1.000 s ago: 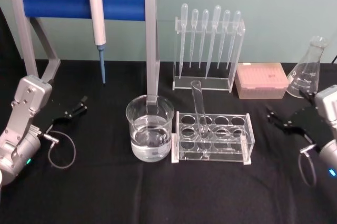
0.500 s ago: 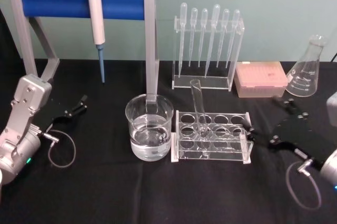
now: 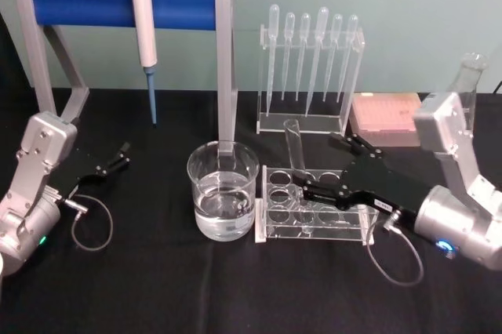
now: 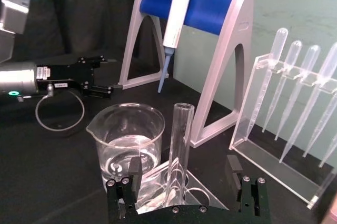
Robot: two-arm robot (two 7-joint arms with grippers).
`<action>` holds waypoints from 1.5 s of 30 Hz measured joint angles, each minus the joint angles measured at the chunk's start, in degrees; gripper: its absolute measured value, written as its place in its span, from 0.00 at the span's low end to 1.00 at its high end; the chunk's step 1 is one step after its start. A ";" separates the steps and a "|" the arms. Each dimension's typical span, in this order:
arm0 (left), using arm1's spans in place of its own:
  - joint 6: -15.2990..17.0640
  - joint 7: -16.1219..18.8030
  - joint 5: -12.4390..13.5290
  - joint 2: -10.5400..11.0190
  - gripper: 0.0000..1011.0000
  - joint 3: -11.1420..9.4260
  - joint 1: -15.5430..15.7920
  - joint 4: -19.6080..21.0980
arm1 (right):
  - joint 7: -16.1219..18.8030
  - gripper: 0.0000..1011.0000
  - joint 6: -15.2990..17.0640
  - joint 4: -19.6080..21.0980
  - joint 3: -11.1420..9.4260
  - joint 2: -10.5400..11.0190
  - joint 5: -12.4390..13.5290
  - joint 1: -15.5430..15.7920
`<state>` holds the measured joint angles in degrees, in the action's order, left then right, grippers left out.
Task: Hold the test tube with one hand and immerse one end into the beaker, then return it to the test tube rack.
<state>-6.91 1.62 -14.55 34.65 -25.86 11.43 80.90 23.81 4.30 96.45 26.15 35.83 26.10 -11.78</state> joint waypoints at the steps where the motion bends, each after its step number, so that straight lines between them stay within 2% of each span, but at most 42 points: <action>1: 0.00 0.00 0.00 0.00 0.99 0.00 0.00 0.00 | 0.25 0.99 0.36 -0.56 0.14 -0.45 -0.02 -0.53; 7: 0.00 0.00 0.00 0.00 0.99 0.00 0.00 0.00 | 2.63 0.99 3.69 -5.12 1.25 -4.07 -0.19 -4.80; 15: 0.00 0.00 0.00 0.00 0.99 0.00 0.00 0.00 | 3.66 0.98 5.82 -7.69 2.12 -6.09 -1.21 -7.49; 24: 0.00 0.00 0.00 0.00 0.99 0.00 0.00 0.00 | 3.75 0.78 7.36 -8.87 2.19 -7.32 -1.63 -8.70; 25: 0.00 0.00 0.00 0.00 0.99 0.00 0.00 0.00 | 3.84 0.73 7.46 -8.95 2.17 -7.44 -1.61 -8.77; 27: 0.00 0.00 0.00 0.00 0.99 0.00 0.00 0.00 | 3.99 0.68 7.55 -9.04 2.16 -7.57 -1.56 -8.85; 28: 0.00 0.00 0.00 0.00 0.99 0.00 0.00 0.00 | 4.07 0.62 7.57 -9.12 2.15 -7.68 -1.50 -8.89; 29: 0.00 0.00 0.00 0.00 0.99 0.00 0.00 0.00 | 4.07 0.62 7.57 -9.12 2.15 -7.68 -1.50 -8.89; 34: 0.00 0.00 0.00 0.00 0.99 0.00 0.00 0.00 | 4.19 0.47 7.57 -9.11 2.00 -7.98 -1.12 -8.85; 35: 0.00 0.00 0.00 0.00 0.99 0.00 0.00 0.00 | 4.19 0.40 7.53 -8.96 1.91 -8.01 -0.97 -8.75; 37: 0.00 0.00 0.00 0.00 0.99 0.00 0.00 0.00 | 4.16 0.36 7.41 -8.70 1.72 -8.03 -0.77 -8.55; 38: 0.00 0.00 0.00 0.00 0.99 0.00 0.00 0.00 | 4.14 0.30 7.20 -8.38 1.49 -8.05 -0.52 -8.29; 40: 0.00 0.00 0.00 0.00 0.99 0.00 0.00 0.00 | 4.01 0.25 6.86 -7.73 1.13 -8.06 -0.08 -7.75; 45: 0.00 0.00 0.00 0.00 0.99 0.00 0.00 0.00 | 3.33 0.22 6.12 -6.10 0.22 -7.90 0.77 -6.50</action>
<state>-6.91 1.62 -14.55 34.65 -25.86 11.43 80.90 27.14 10.43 90.35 26.37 27.93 26.87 -18.28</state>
